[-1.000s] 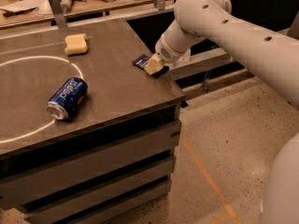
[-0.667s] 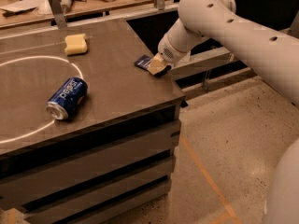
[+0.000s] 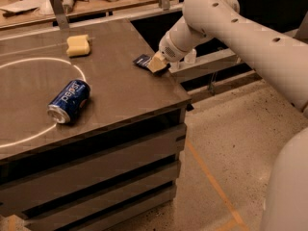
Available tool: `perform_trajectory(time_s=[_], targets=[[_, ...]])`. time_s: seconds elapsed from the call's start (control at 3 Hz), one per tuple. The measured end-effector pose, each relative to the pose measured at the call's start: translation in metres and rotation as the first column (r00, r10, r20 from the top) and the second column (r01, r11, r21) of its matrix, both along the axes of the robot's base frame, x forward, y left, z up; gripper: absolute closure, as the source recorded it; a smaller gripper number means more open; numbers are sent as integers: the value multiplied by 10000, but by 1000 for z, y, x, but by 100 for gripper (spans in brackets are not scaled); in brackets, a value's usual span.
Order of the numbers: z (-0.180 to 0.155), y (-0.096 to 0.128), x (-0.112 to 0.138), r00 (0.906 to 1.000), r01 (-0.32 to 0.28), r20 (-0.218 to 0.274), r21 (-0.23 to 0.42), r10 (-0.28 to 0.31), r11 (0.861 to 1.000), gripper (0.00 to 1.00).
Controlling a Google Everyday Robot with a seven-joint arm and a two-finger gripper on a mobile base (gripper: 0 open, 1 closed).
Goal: Move rxbar blueberry near sponge
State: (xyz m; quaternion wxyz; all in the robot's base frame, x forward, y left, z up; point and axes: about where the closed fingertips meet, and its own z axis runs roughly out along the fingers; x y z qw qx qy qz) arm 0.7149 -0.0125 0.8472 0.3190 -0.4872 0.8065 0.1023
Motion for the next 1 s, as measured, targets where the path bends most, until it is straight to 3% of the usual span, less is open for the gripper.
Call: perform_trajectory(time_s=[0.33, 1.0], targets=[[11, 26, 28, 9970, -599, 523, 462, 575, 9971, 100], [31, 83, 77, 9742, -1841, 1554, 1262, 1639, 9748, 100]])
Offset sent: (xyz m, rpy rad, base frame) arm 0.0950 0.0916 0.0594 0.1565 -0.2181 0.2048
